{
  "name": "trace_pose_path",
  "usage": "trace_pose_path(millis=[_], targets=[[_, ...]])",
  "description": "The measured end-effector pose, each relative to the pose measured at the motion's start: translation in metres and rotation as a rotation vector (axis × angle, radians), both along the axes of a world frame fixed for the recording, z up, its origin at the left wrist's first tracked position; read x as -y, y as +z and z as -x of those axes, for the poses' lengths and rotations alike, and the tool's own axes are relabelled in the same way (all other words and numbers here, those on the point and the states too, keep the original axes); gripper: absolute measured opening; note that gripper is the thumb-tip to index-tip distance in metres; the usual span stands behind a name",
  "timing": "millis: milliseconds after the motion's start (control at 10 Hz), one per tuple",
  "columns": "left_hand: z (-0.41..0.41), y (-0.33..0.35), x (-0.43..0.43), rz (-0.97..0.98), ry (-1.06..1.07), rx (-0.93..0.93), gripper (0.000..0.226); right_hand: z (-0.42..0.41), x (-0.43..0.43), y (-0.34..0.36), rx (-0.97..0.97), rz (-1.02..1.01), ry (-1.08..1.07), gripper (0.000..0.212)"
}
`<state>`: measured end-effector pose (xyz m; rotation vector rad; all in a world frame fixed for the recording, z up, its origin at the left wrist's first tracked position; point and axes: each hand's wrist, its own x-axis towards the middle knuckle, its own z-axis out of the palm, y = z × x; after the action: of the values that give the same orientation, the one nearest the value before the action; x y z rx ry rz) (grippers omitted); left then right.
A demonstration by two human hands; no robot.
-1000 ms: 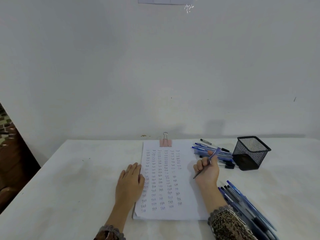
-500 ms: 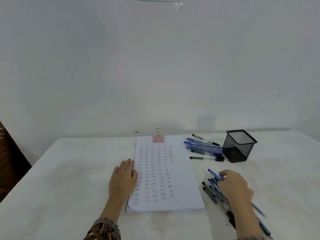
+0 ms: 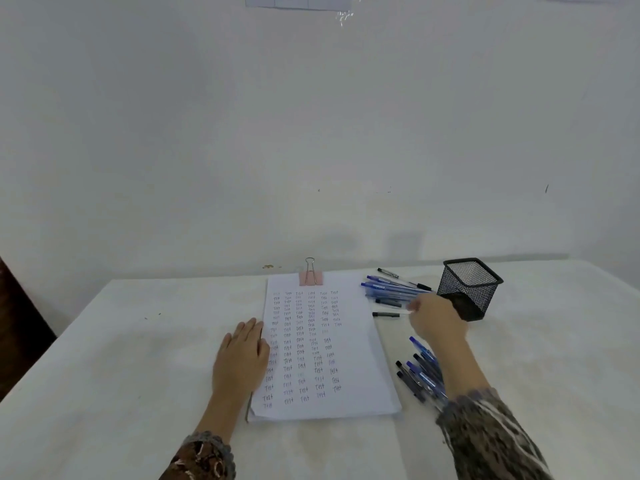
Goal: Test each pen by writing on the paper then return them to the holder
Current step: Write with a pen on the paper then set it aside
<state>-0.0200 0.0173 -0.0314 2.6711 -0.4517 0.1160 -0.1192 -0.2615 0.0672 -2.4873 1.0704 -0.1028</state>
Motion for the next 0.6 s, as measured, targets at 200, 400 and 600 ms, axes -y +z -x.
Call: trace_pose_path(millis=[200, 400, 600], targets=[[0.001, 0.0, 0.0, 0.004, -0.001, 0.004, 0.047, -0.06, 0.016, -0.045, -0.277, 0.156, 0.203, 0.032], [0.001, -0.001, 0.0, 0.007, 0.004, 0.019, 0.047, -0.053, 0.014, -0.038, -0.074, 0.415, 0.288, 0.021], [-0.001, -0.003, 0.0, -0.009, 0.004, 0.018, 0.048, -0.048, -0.028, -0.012, 1.018, -0.797, 0.335, 0.026]])
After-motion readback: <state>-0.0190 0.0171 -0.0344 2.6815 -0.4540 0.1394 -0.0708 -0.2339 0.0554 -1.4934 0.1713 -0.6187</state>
